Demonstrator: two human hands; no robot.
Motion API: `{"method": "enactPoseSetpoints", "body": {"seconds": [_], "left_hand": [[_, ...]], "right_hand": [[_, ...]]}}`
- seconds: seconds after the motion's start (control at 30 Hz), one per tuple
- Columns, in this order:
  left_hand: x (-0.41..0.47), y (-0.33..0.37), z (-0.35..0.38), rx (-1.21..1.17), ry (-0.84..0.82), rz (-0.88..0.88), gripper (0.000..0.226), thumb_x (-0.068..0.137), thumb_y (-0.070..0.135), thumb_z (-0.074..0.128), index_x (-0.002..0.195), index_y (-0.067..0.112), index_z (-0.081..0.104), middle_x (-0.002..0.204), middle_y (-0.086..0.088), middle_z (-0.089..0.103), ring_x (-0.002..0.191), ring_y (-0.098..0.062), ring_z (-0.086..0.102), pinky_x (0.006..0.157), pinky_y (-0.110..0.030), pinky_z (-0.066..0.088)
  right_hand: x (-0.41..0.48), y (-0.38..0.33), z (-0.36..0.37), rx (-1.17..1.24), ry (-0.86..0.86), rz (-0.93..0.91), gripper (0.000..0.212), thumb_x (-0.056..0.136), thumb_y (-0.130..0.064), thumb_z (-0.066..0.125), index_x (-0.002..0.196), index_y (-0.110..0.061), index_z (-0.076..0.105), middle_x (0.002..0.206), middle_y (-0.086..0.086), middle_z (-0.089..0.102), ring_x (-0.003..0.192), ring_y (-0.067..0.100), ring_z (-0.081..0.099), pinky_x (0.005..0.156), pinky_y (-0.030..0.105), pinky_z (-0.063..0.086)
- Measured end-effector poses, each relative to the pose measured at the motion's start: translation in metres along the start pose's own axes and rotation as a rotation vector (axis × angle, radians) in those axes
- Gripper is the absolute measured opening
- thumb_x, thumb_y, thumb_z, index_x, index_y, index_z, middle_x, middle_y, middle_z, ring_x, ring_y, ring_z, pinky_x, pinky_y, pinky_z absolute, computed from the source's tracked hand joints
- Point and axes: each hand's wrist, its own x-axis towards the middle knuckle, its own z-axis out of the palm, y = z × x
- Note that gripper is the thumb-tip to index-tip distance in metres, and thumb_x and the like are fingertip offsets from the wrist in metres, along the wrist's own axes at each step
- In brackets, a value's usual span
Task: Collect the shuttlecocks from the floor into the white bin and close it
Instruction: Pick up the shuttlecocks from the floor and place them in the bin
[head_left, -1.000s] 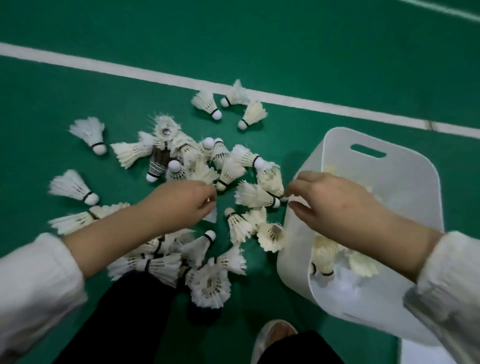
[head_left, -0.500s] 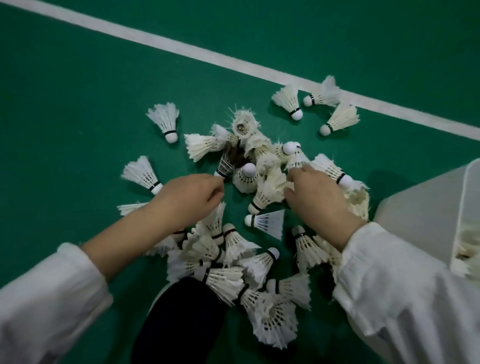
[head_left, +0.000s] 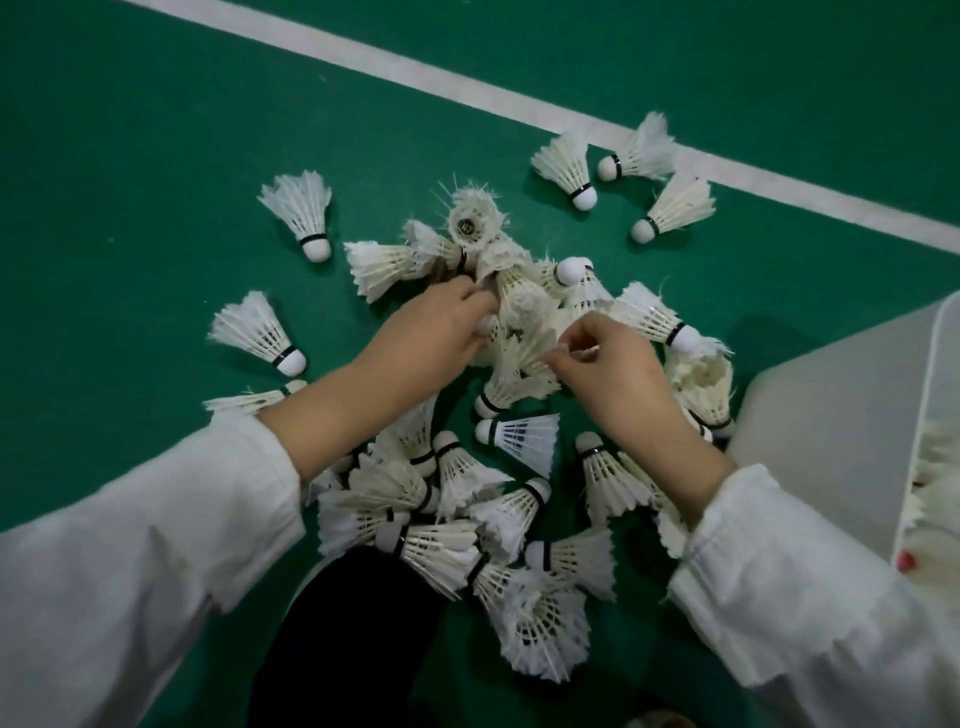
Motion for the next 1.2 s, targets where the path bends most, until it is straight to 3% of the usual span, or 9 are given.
{"method": "enactPoseSetpoints", "body": {"seconds": [0.13,0.3,0.37,0.47,0.6,0.77,0.9,1.07,1.2], "left_hand": [[-0.033,-0.009,-0.004,-0.241,0.064,-0.168,0.016,0.086,0.021,0.059,0.096,0.012,0.050,0.093,0.001,0.049,0.081,-0.015,0.048,0.065,-0.025,0.038],[-0.061,-0.028,-0.004,0.150,-0.138,-0.233,0.032,0.085,0.034,0.057,0.108,0.013,0.051,0.110,-0.007,0.053,0.107,-0.025,0.043,0.086,-0.035,0.039],[-0.055,-0.022,-0.012,0.194,-0.080,-0.173,0.048,0.084,0.036,0.058,0.124,0.013,0.046,0.125,-0.008,0.048,0.117,-0.027,0.039,0.097,-0.039,0.038],[-0.038,-0.004,-0.019,0.169,-0.051,0.135,0.051,0.083,0.025,0.063,0.130,0.014,0.045,0.132,-0.007,0.045,0.122,-0.026,0.038,0.100,-0.040,0.039],[-0.015,0.008,-0.008,0.469,-0.279,0.355,0.040,0.082,0.006,0.057,0.120,0.013,0.051,0.128,-0.005,0.047,0.115,-0.022,0.040,0.089,-0.035,0.041],[-0.015,-0.001,-0.010,0.564,-0.308,0.231,0.048,0.077,-0.009,0.049,0.121,0.008,0.039,0.100,-0.006,0.051,0.087,-0.019,0.045,0.059,-0.028,0.037],[-0.022,-0.004,-0.019,0.483,-0.361,0.104,0.055,0.076,-0.010,0.051,0.117,0.015,0.025,0.080,-0.003,0.039,0.075,-0.020,0.042,0.056,-0.032,0.047],[-0.022,0.016,-0.032,0.289,-0.066,0.189,0.027,0.096,0.028,0.040,0.120,0.021,0.032,0.063,0.002,0.053,0.046,-0.015,0.045,0.040,-0.029,0.042],[0.003,0.046,-0.019,0.260,-0.384,0.182,0.038,0.095,0.041,0.037,0.132,0.039,0.028,0.069,0.005,0.056,0.057,-0.012,0.050,0.049,-0.025,0.041]], "right_hand": [[-0.015,-0.002,-0.014,0.003,0.100,-0.036,0.005,0.087,-0.019,0.056,0.088,-0.013,0.056,0.085,0.002,0.062,0.078,0.020,0.058,0.069,0.036,0.049],[-0.025,0.014,-0.006,-0.120,0.091,-0.083,0.003,0.088,-0.016,0.055,0.089,-0.015,0.053,0.094,0.003,0.060,0.087,0.020,0.056,0.067,0.029,0.039],[-0.026,0.020,-0.003,-0.149,0.080,-0.075,0.005,0.089,-0.017,0.054,0.094,-0.014,0.055,0.096,0.003,0.060,0.088,0.020,0.056,0.068,0.026,0.037],[-0.026,0.025,-0.001,-0.192,0.065,-0.083,0.016,0.091,-0.018,0.053,0.105,-0.012,0.058,0.103,0.006,0.061,0.092,0.021,0.056,0.072,0.025,0.036],[-0.024,0.032,-0.002,-0.237,0.027,-0.070,0.020,0.092,-0.020,0.053,0.107,-0.010,0.062,0.100,0.005,0.057,0.093,0.022,0.055,0.072,0.024,0.033],[-0.025,0.044,0.003,-0.237,-0.008,-0.044,0.017,0.090,-0.016,0.055,0.102,-0.009,0.064,0.095,0.006,0.058,0.090,0.023,0.056,0.073,0.026,0.036],[-0.026,0.051,0.006,-0.196,0.000,-0.020,0.016,0.090,-0.017,0.055,0.100,-0.010,0.064,0.098,0.009,0.062,0.090,0.025,0.057,0.074,0.029,0.040],[-0.025,0.050,-0.002,-0.154,0.049,-0.022,0.017,0.090,-0.017,0.054,0.100,-0.011,0.065,0.100,0.007,0.062,0.088,0.022,0.055,0.070,0.025,0.035],[-0.022,0.054,-0.005,-0.144,0.048,-0.033,0.016,0.090,-0.018,0.054,0.100,-0.012,0.065,0.097,0.004,0.061,0.083,0.015,0.049,0.069,0.023,0.031]]}}
